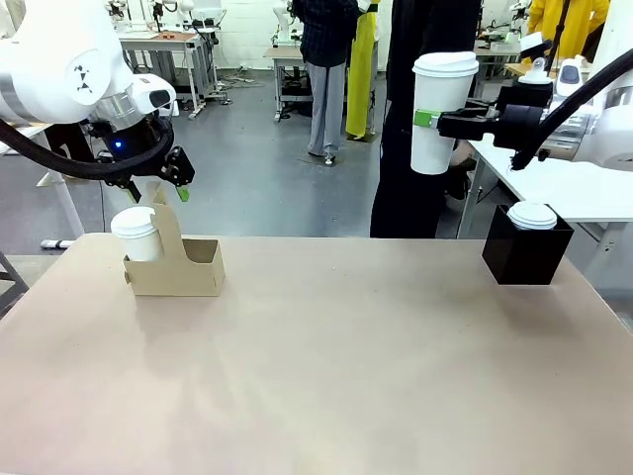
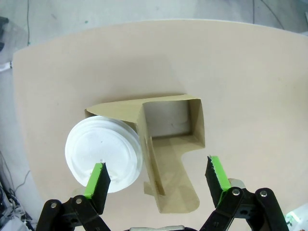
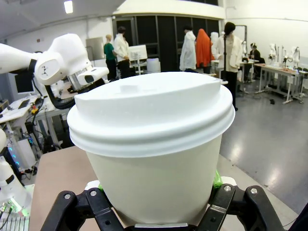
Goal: Pour a drink into a cup and package it in a carrier.
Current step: Position the Cup Carrier in the center of the table.
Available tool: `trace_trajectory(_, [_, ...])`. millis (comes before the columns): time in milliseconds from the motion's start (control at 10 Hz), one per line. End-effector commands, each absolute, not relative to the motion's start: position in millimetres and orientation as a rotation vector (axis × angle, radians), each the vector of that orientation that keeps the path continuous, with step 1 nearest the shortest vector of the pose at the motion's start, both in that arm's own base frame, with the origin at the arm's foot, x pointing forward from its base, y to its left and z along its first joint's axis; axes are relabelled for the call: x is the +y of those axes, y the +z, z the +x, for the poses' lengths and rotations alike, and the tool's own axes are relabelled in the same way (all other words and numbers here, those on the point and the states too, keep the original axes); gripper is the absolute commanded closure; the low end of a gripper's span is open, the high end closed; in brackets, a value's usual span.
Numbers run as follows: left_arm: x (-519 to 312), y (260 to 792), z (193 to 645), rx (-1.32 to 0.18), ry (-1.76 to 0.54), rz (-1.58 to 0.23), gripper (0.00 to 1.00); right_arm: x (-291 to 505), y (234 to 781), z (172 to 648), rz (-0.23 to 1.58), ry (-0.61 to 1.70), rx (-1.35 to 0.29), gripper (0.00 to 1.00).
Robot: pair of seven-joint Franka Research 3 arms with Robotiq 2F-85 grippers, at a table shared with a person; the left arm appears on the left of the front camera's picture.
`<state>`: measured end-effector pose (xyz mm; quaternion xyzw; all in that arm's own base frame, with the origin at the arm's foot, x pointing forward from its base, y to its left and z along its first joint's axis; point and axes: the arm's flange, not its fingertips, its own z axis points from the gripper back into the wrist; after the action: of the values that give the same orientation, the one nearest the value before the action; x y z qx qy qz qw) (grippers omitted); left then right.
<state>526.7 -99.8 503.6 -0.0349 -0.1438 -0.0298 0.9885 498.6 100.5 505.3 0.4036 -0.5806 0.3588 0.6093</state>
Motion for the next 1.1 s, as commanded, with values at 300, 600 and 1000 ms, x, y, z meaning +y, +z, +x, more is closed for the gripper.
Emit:
trace_trajectory(300, [-91.2,506.8,542.1,-0.29,-0.005,-0.003,0.63,102.9,508.1,497.9,0.943,0.826,-1.353,0.19])
trace_trajectory(600, [-91.4,504.7,544.9,-0.276,-0.019,-0.019,1.0,102.9,508.1,497.9,0.943,0.826,-1.353,0.19])
trace_trajectory(1000, [-90.6,501.1,549.1,-0.246,-0.03,-0.053,1.0,102.9,508.1,497.9,0.943,0.826,-1.353,0.19])
